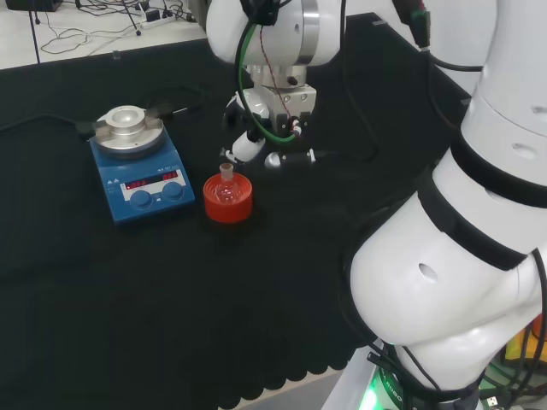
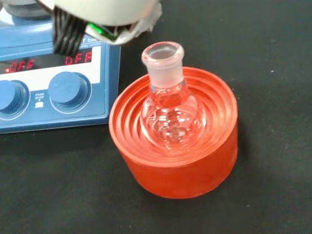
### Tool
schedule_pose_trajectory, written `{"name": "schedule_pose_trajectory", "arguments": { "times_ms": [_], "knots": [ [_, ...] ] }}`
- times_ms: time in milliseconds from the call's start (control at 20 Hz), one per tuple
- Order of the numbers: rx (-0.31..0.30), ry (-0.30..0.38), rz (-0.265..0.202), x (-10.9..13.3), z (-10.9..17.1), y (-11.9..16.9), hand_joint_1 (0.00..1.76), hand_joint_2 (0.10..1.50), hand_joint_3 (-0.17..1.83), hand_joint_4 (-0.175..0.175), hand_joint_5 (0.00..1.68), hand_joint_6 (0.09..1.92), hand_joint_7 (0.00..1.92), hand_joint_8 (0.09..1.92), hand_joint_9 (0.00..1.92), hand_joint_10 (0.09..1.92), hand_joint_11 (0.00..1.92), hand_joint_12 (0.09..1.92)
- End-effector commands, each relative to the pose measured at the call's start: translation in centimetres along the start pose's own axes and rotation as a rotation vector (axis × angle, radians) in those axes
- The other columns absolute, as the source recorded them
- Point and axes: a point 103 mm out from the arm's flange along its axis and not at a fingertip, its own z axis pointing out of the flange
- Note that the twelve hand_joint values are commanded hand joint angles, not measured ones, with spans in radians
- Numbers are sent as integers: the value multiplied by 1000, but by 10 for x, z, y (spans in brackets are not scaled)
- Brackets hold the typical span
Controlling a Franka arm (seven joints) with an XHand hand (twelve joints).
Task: Pick up the round-bottom flask.
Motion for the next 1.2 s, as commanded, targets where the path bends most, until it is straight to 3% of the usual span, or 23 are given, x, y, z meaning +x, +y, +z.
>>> {"name": "schedule_pose_trajectory", "arguments": {
  "times_ms": [50,1200],
  "knots": [
    [41,12,5,-10,34,20,972,572,721,-49,643,598,237,632,459,648,145,1393],
    [83,17,-12,-9,56,30,950,569,714,-49,684,645,243,638,470,651,155,1389]
  ]
}}
